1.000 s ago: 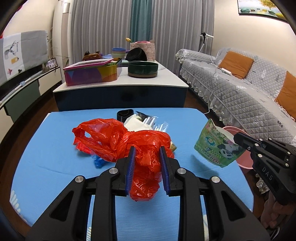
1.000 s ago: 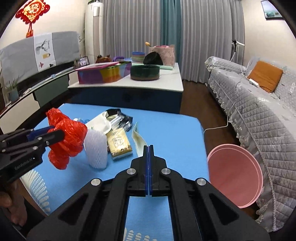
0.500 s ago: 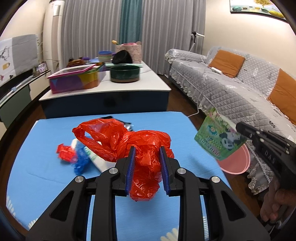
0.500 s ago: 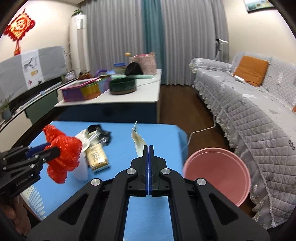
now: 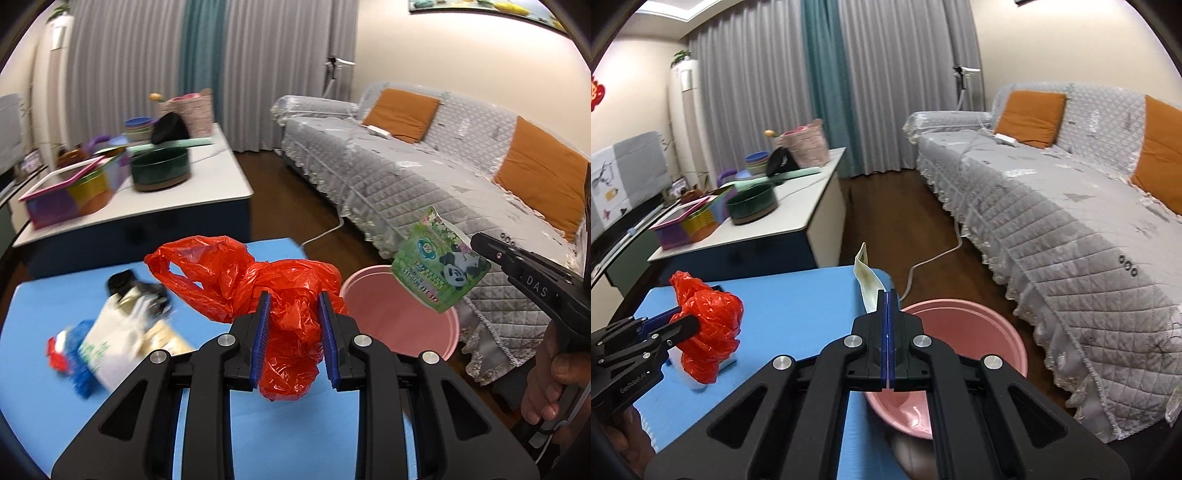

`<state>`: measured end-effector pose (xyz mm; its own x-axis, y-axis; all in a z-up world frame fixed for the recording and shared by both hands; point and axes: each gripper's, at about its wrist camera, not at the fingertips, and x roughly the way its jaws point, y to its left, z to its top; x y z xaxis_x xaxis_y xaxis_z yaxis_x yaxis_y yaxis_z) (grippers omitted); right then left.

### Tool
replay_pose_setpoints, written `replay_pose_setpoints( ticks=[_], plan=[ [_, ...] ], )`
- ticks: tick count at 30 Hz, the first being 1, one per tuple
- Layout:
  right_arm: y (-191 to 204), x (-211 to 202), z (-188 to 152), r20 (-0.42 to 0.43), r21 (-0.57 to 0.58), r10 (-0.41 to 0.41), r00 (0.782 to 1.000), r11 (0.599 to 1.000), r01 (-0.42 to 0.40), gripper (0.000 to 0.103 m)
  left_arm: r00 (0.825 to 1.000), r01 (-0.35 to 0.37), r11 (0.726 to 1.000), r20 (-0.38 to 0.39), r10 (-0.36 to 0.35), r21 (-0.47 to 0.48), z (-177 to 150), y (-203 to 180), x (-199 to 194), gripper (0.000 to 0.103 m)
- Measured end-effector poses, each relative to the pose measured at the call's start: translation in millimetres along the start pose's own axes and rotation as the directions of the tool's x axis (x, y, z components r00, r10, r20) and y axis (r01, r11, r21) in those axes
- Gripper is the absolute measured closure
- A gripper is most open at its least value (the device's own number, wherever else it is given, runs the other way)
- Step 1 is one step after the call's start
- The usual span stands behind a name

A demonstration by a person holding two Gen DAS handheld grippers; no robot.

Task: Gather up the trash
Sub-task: 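Carry the red bag and green packet over the pink bin with both tools, then open the left tool over the bin while the right tool releases the packet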

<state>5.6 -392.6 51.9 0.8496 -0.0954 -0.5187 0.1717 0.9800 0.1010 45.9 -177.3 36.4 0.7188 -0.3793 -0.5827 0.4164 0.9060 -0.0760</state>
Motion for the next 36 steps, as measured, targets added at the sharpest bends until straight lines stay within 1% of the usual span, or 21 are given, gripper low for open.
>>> replay_pose_setpoints(
  ticks=[2, 6, 10, 14, 22, 29, 31, 33, 34, 35, 36],
  plan=[
    [-12, 1, 3, -0.001, 0.017, -0.013, 1.000, 1.000, 0.014, 0.103, 1.000, 0.027, 1.000, -0.003, -0.027, 0.014, 5, -10, 9, 0.078],
    [-35, 11, 4, -0.030, 0.056, -0.029, 0.999, 0.998, 0.031, 0.103, 0.997, 0.079, 0.996, -0.018, -0.079, 0.034, 14, -30, 32, 0.078],
    [-47, 18, 2, -0.052, 0.080, -0.047, 0.998, 0.995, 0.051, 0.103, 0.991, 0.130, 0.991, -0.036, -0.128, 0.041, 20, -45, 53, 0.078],
    [-58, 22, 0, -0.061, 0.094, -0.058, 0.996, 0.993, 0.064, 0.103, 0.985, 0.168, 0.983, -0.051, -0.165, 0.069, 23, -62, 70, 0.078],
    [-70, 32, -4, -0.082, 0.123, -0.073, 0.994, 0.989, 0.083, 0.103, 0.975, 0.210, 0.973, -0.087, -0.203, 0.090, 23, -79, 98, 0.078],
    [-73, 39, -5, -0.101, 0.146, -0.068, 0.993, 0.986, 0.083, 0.103, 0.970, 0.227, 0.969, -0.110, -0.216, 0.099, 26, -87, 114, 0.077],
    [-72, 41, -5, -0.105, 0.142, -0.076, 0.992, 0.986, 0.090, 0.103, 0.964, 0.248, 0.964, -0.123, -0.236, 0.095, 27, -86, 116, 0.074],
    [-72, 42, -6, -0.110, 0.139, -0.099, 0.989, 0.984, 0.114, 0.098, 0.963, 0.252, 0.963, -0.127, -0.239, 0.098, 27, -86, 118, 0.065],
    [-73, 43, -6, -0.114, 0.144, -0.106, 0.988, 0.982, 0.122, 0.098, 0.961, 0.258, 0.961, -0.129, -0.245, 0.098, 28, -86, 119, 0.061],
    [-75, 44, -6, -0.118, 0.154, -0.106, 0.987, 0.980, 0.124, 0.091, 0.961, 0.259, 0.961, -0.126, -0.246, 0.099, 28, -86, 118, 0.054],
    [-77, 44, -7, -0.119, 0.165, -0.104, 0.987, 0.979, 0.123, 0.085, 0.962, 0.256, 0.961, -0.124, -0.244, 0.100, 28, -87, 119, 0.052]
  ],
)
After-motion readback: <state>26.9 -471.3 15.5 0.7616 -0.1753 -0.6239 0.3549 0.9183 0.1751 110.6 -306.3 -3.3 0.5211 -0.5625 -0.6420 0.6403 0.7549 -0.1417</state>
